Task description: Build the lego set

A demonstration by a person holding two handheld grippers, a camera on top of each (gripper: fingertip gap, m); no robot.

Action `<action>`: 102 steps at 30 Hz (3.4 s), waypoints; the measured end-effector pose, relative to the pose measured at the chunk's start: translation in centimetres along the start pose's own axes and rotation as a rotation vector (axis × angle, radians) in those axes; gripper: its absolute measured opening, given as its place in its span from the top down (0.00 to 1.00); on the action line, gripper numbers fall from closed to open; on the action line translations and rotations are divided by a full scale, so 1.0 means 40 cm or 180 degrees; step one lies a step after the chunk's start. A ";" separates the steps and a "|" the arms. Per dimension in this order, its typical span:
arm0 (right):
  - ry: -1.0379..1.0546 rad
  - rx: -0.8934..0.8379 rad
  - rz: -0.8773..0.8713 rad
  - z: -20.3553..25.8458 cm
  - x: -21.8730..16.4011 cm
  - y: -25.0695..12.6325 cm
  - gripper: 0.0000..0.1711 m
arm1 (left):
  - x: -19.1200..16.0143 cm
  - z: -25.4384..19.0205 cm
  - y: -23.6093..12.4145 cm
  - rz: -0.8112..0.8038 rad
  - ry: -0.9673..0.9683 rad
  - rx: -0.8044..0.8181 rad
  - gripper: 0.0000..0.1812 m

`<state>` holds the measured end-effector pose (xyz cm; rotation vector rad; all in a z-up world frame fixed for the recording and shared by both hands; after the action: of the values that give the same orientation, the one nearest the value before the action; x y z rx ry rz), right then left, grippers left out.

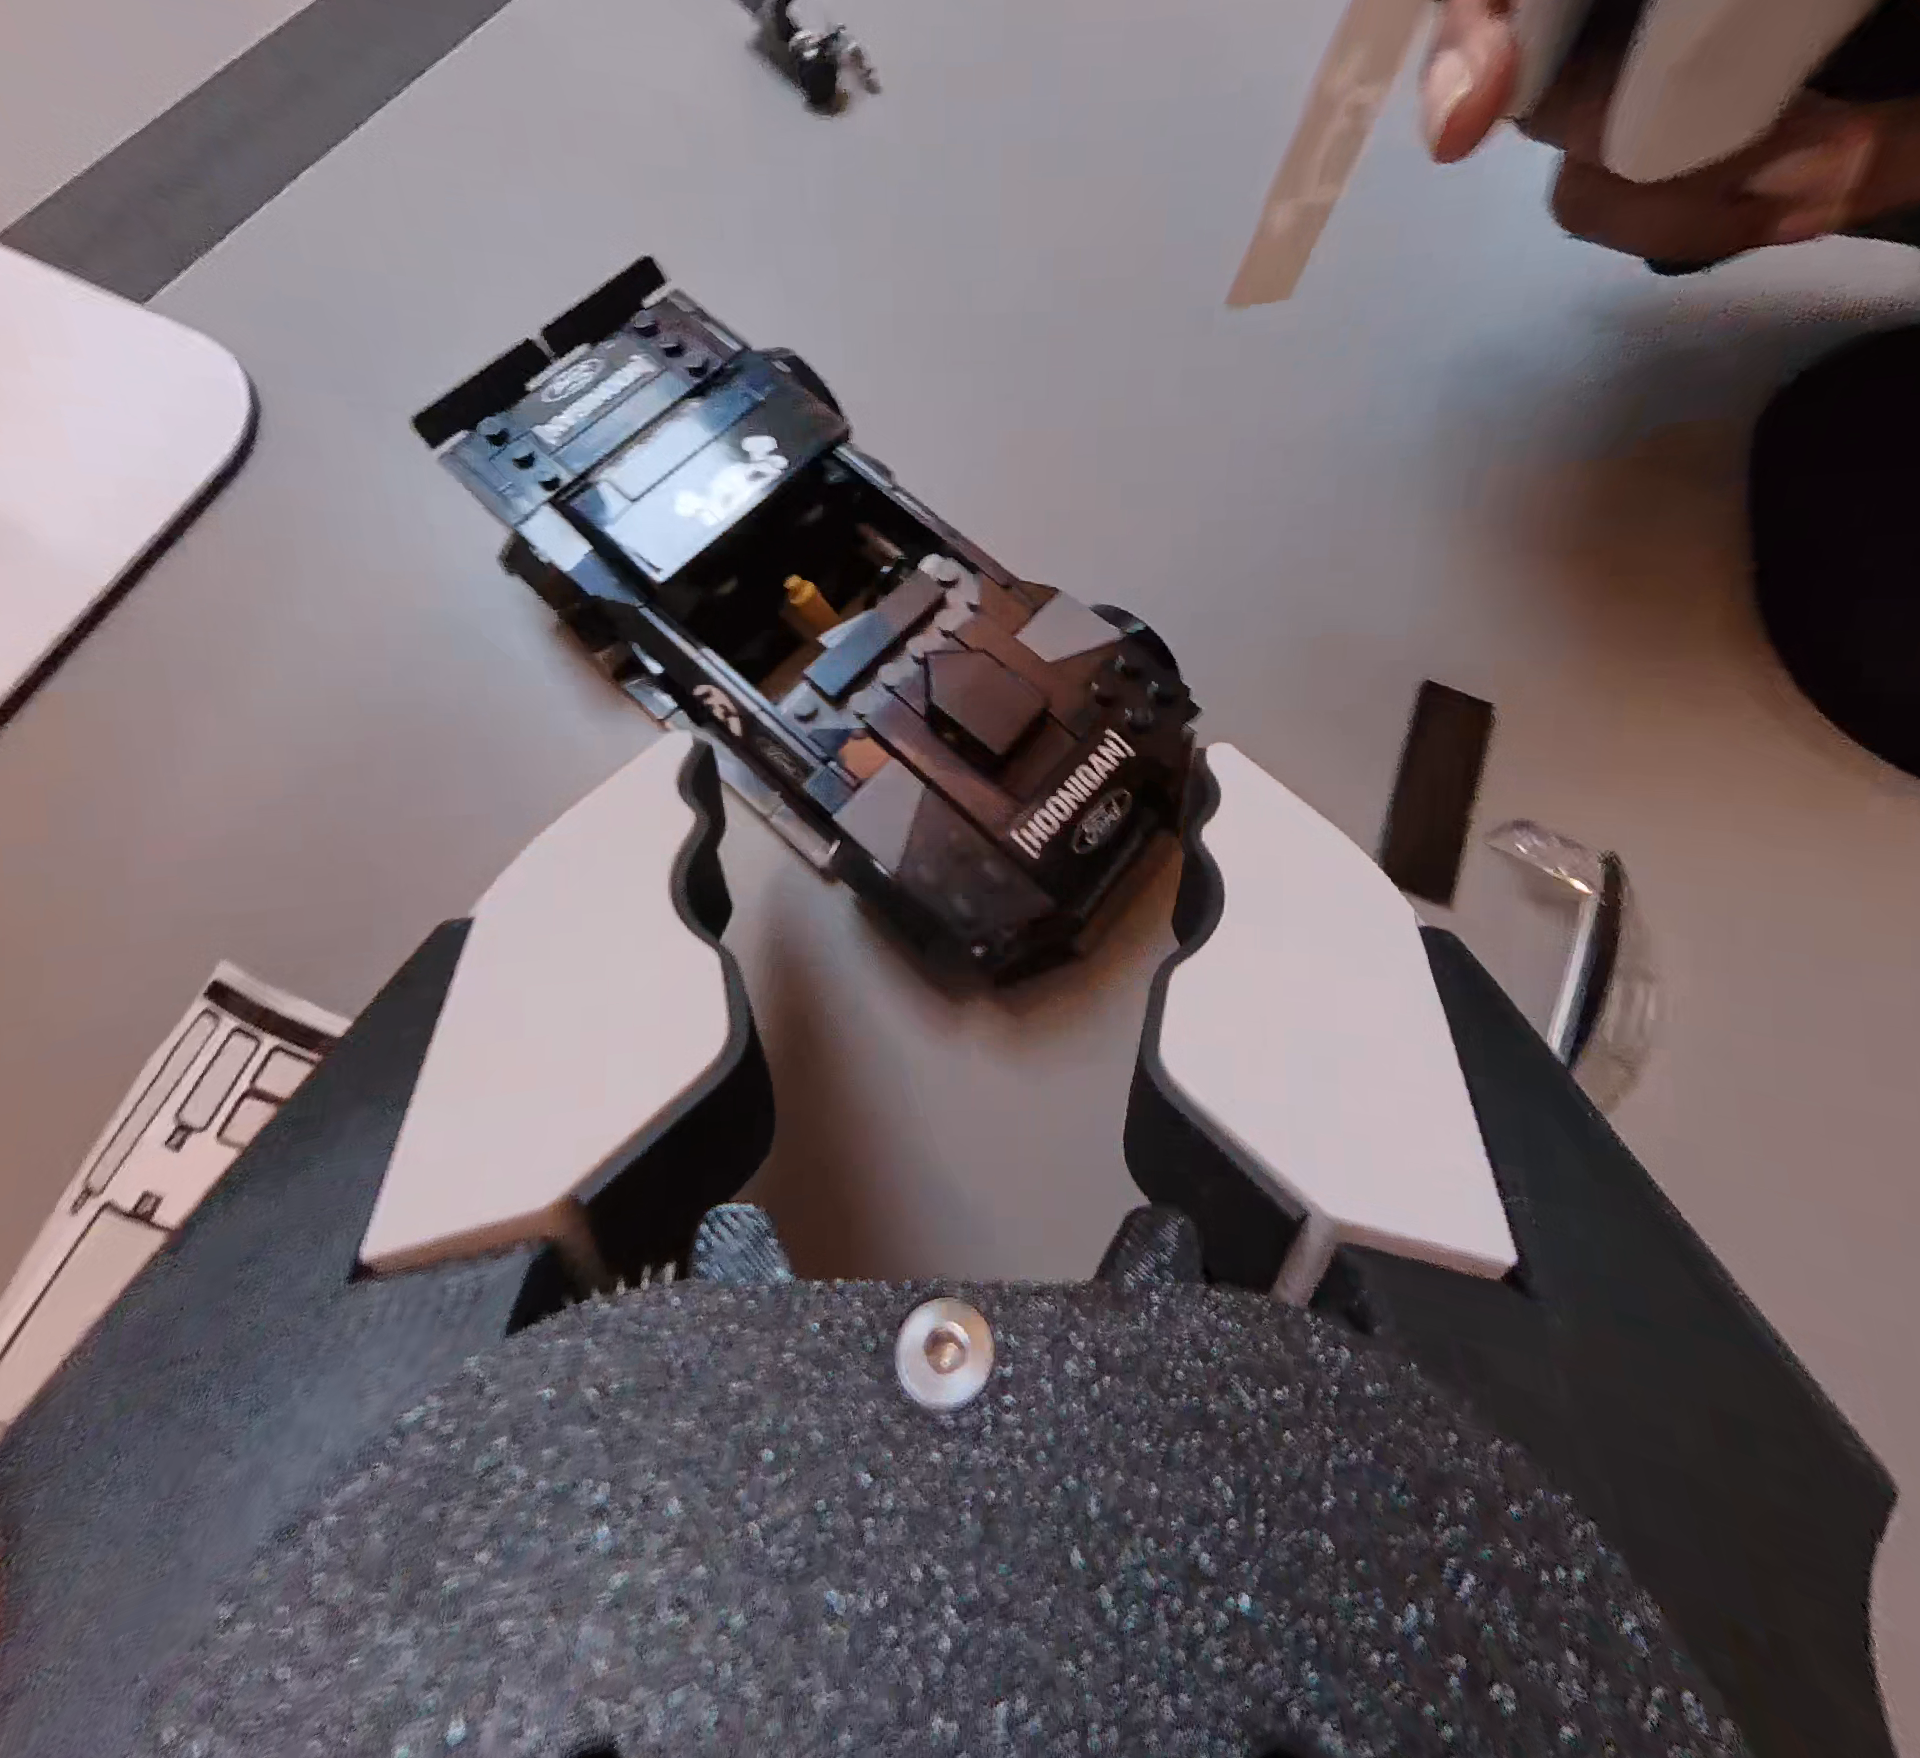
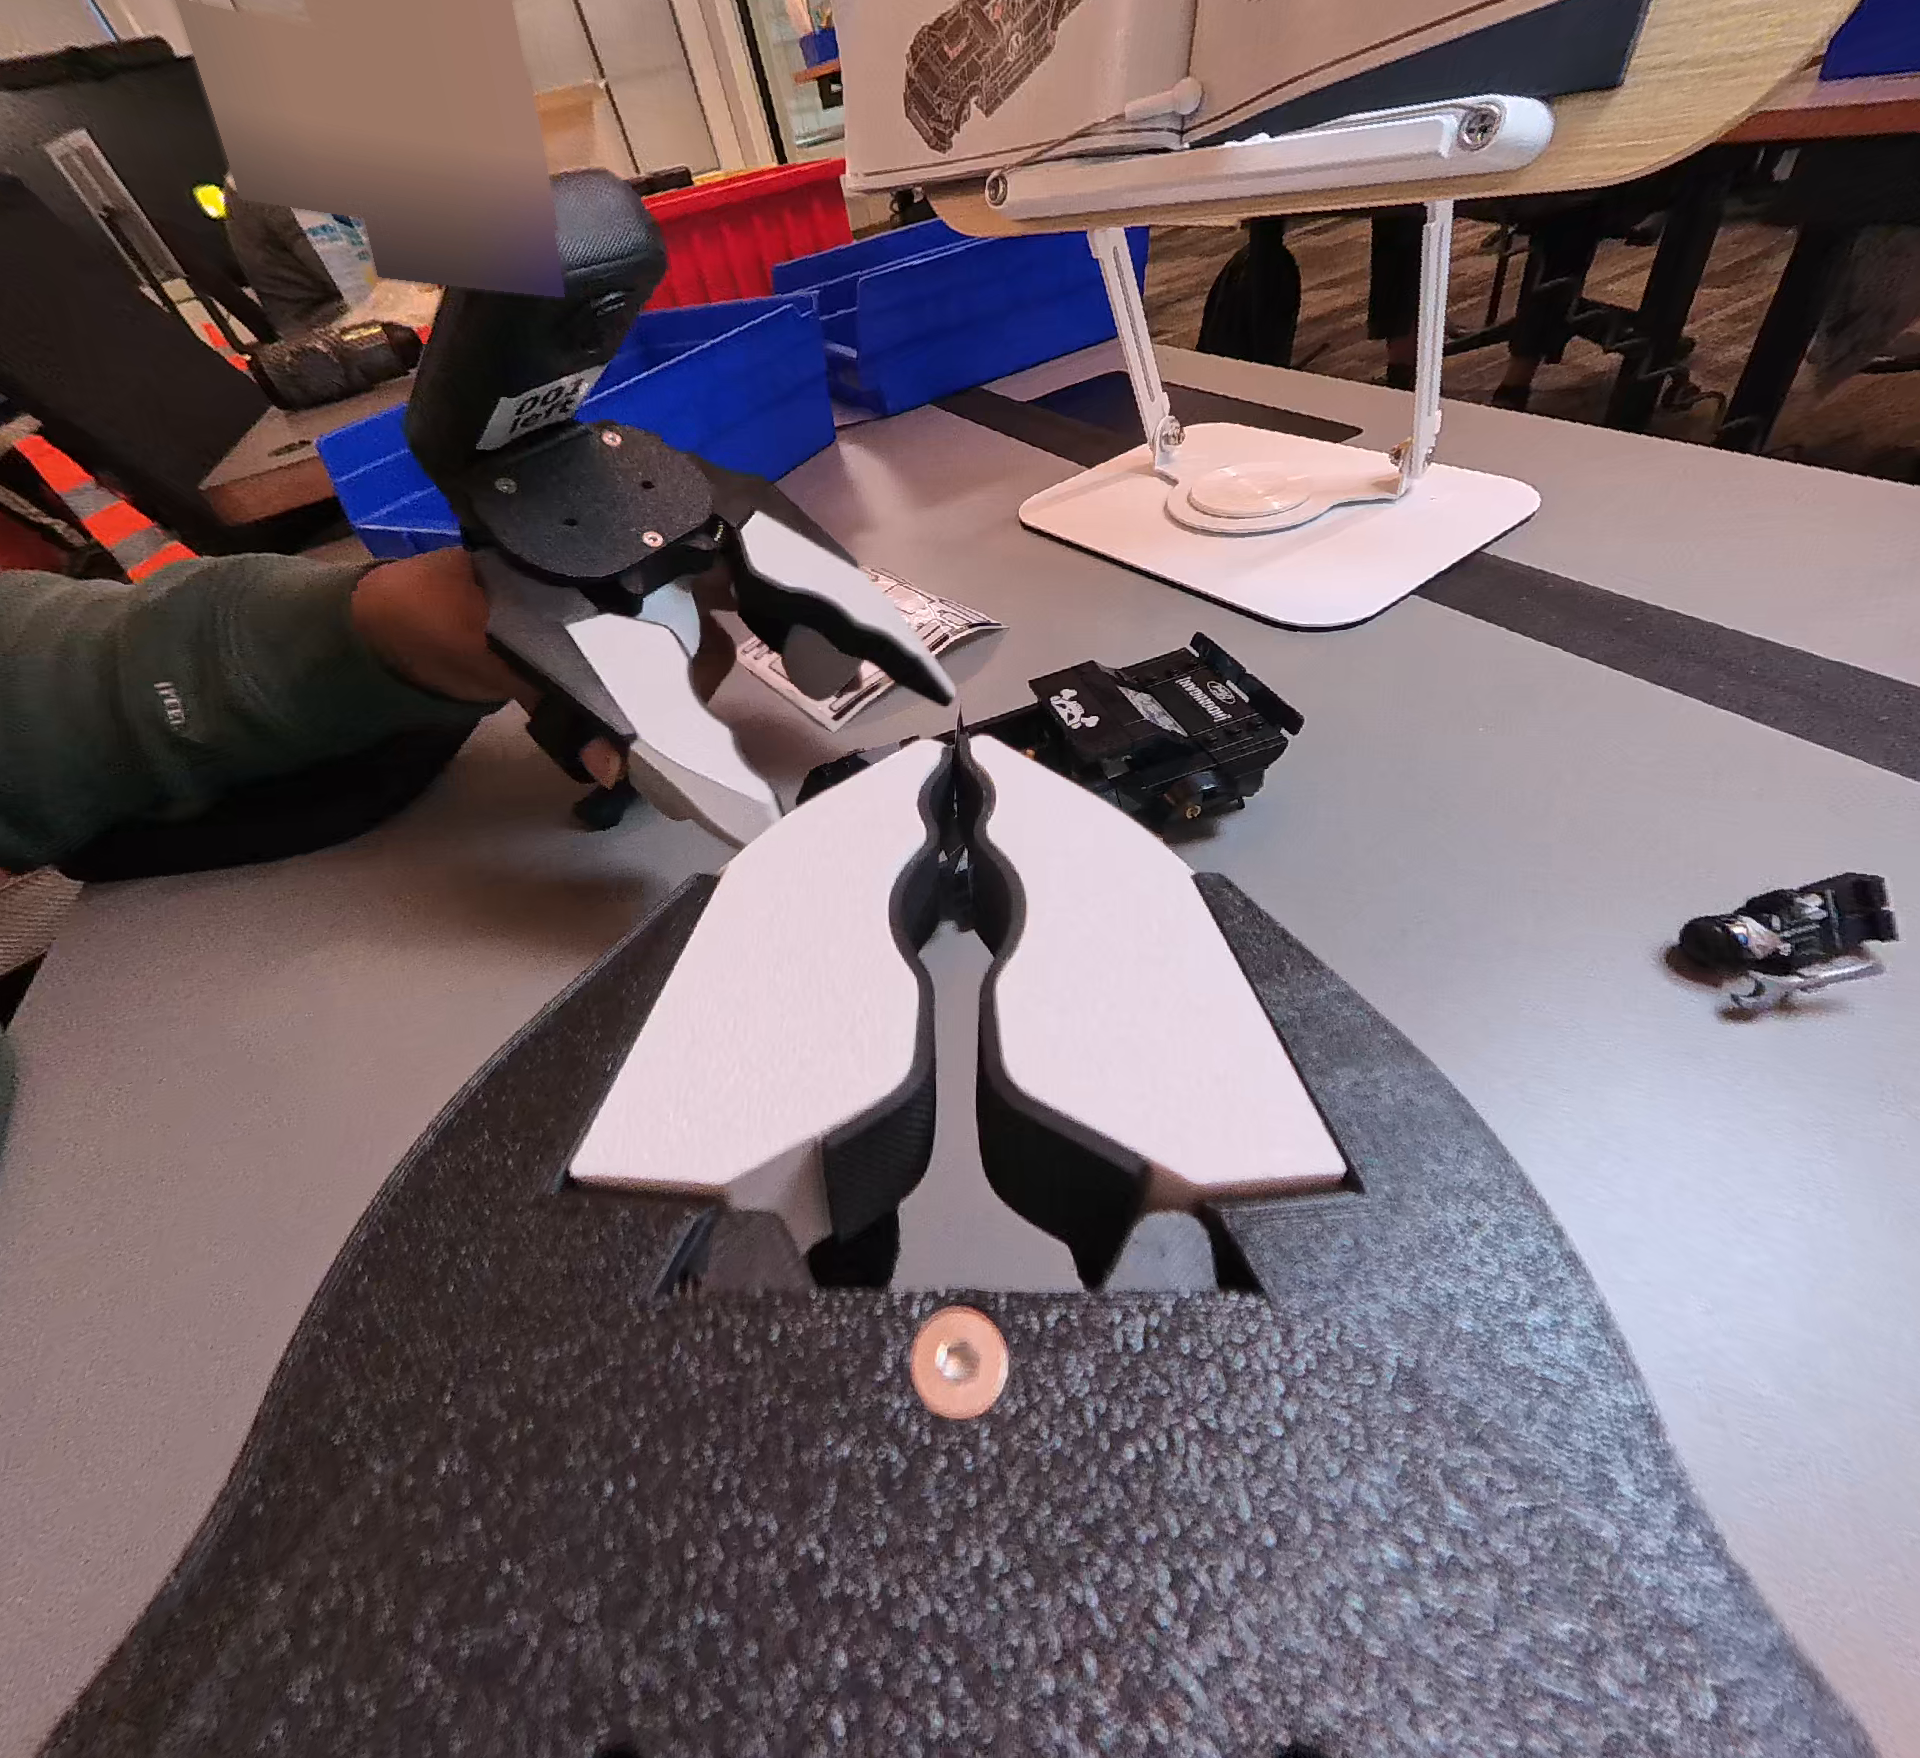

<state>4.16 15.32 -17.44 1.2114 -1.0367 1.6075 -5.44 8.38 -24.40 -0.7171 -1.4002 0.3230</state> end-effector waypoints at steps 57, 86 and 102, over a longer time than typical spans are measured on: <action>0.0148 -0.0140 0.0004 0.004 -0.007 0.016 1.00 | -0.112 -0.034 -0.113 0.1110 -0.0826 0.0703 0.58; -0.1654 -0.0312 0.0104 0.169 0.021 0.077 1.00 | 0.070 -0.042 -0.301 -0.1833 -0.0756 -0.1455 0.98; -0.2134 -0.0922 0.0237 0.180 0.003 0.138 1.00 | 0.021 0.032 -0.311 -0.2062 -0.0901 -0.0815 1.00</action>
<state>0.87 6.92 -16.65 1.5552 -1.6801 1.0534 -9.04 -0.13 -15.92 -0.3933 -1.8798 -0.2801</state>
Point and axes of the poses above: each gripper's, where its closed fingertips meet, y out along the fingers, x out of its top, z = x × y across the jaws, the point moved 2 cm from there along -y, back along the fingers, and after that the axes turned 4 degrees about x, right-handed, at the moved point
